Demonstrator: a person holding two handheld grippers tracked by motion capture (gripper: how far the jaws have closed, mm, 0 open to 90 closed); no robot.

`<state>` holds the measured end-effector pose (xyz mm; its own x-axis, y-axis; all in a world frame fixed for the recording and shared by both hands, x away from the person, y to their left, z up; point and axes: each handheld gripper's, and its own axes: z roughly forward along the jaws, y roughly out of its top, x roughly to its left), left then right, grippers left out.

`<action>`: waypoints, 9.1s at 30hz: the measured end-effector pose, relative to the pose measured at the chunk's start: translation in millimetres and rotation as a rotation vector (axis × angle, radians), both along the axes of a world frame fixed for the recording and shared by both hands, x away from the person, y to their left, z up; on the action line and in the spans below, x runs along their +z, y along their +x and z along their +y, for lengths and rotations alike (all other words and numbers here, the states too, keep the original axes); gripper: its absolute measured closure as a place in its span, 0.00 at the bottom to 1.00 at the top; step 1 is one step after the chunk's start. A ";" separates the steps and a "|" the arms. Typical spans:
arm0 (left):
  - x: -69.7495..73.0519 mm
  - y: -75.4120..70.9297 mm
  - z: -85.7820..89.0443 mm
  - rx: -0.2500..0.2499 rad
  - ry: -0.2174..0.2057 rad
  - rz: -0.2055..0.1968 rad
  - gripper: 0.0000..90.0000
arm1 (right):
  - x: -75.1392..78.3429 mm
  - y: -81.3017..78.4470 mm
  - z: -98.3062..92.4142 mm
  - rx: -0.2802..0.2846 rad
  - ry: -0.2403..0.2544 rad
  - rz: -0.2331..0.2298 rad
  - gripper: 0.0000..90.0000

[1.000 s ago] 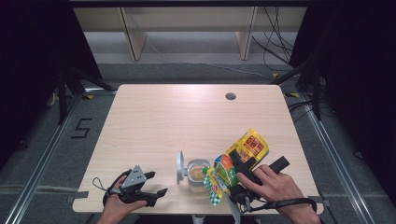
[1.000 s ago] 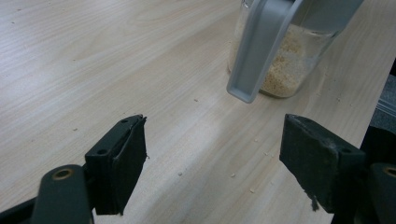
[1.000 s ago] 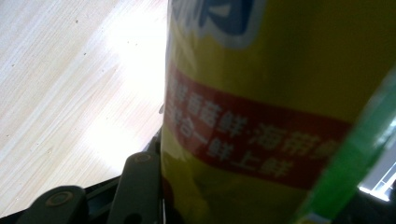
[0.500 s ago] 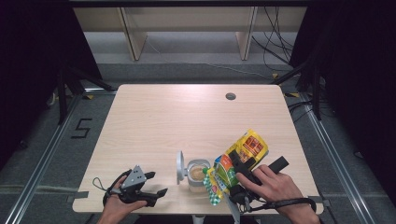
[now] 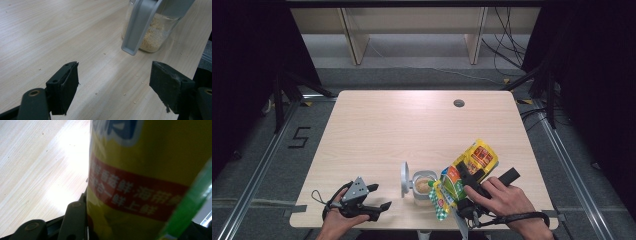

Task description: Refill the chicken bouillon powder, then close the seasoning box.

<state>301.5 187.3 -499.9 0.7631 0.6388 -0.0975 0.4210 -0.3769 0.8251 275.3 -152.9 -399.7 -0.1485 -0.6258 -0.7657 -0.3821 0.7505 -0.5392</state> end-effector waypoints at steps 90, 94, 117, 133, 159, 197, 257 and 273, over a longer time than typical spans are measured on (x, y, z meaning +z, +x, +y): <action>1.2 0.4 0.9 -0.007 0.012 -0.016 0.24 | 0.8 0.7 -1.6 -0.004 -0.017 0.006 0.67; 0.4 0.5 0.4 0.003 0.004 0.000 0.24 | 0.8 0.1 -3.1 -0.020 0.005 0.005 0.67; 0.8 0.3 1.0 -0.006 0.008 -0.014 0.24 | 0.4 2.8 -4.7 -0.005 -0.002 0.020 0.67; 0.6 -0.2 0.8 0.001 0.003 -0.008 0.25 | -9.9 17.8 -29.2 -0.007 0.251 0.195 0.70; 1.9 0.5 2.3 -0.007 0.014 -0.017 0.25 | -31.1 44.3 -61.3 0.027 0.732 0.514 0.75; 0.6 0.0 1.0 0.012 0.005 -0.002 0.25 | -74.9 89.0 -95.9 -0.179 1.500 0.759 0.82; 15.7 1.1 -9.8 -0.008 0.011 -0.033 0.25 | -75.2 21.3 -124.7 -0.617 1.646 0.797 0.32; 38.3 -1.9 -18.2 -0.109 -0.022 -0.134 0.89 | -75.3 12.9 -123.4 -0.645 1.634 0.797 0.32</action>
<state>299.6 169.1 -461.6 0.8346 0.5508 -0.0030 0.2644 -0.3957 0.8795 288.2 -276.3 -475.1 -0.5869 0.8018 -0.1127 0.3509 0.3773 0.8571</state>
